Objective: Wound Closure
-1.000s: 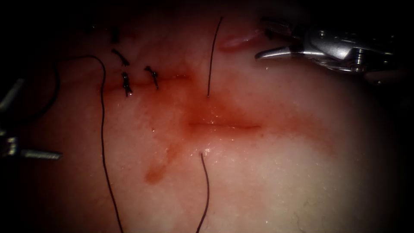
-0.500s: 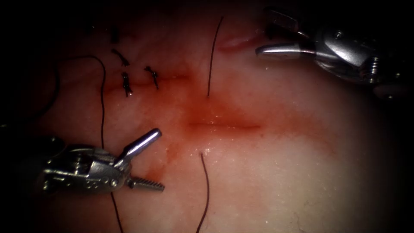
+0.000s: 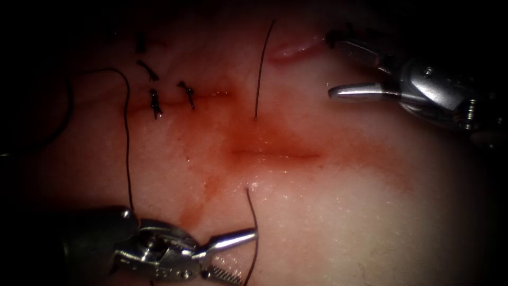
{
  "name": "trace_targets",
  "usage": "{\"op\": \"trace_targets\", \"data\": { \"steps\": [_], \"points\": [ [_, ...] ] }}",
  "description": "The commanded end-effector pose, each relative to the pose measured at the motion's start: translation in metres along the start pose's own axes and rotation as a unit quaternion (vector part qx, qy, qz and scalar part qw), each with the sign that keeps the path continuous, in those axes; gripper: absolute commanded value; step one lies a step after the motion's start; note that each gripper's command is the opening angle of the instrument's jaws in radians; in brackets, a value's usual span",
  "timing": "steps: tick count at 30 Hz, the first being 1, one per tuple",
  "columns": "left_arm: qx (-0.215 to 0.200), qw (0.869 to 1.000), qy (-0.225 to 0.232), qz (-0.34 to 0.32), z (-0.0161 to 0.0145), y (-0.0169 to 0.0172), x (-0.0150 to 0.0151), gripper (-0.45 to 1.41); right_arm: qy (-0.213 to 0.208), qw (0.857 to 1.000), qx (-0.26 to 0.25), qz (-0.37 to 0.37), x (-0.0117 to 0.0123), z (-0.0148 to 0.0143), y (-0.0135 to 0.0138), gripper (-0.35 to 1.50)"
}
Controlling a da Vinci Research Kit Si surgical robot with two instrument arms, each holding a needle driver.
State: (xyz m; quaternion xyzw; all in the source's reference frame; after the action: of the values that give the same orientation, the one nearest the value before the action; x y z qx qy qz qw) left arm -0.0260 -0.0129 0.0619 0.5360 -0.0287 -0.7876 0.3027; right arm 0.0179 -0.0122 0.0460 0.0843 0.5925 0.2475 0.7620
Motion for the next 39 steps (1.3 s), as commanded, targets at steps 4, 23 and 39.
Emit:
{"op": "trace_targets", "data": {
  "steps": [4, 23, 39],
  "points": [
    [-0.009, 1.000, 0.020, 0.011, 0.0004, 0.0000, 0.0014, 0.91, 0.002, 1.000, -0.002, 0.000, 0.0002, 0.0015, 0.0001, 1.48],
    [-0.019, 0.999, 0.016, 0.030, -0.0003, -0.0021, 0.0023, -0.45, -0.014, 0.999, 0.037, -0.015, -0.0013, 0.0033, -0.0018, 1.35],
    [0.056, 0.998, 0.001, -0.017, -0.0049, -0.0084, 0.0002, -0.45, -0.042, 0.971, 0.138, -0.192, -0.0012, 0.0063, -0.0124, 0.94]
  ]
}}
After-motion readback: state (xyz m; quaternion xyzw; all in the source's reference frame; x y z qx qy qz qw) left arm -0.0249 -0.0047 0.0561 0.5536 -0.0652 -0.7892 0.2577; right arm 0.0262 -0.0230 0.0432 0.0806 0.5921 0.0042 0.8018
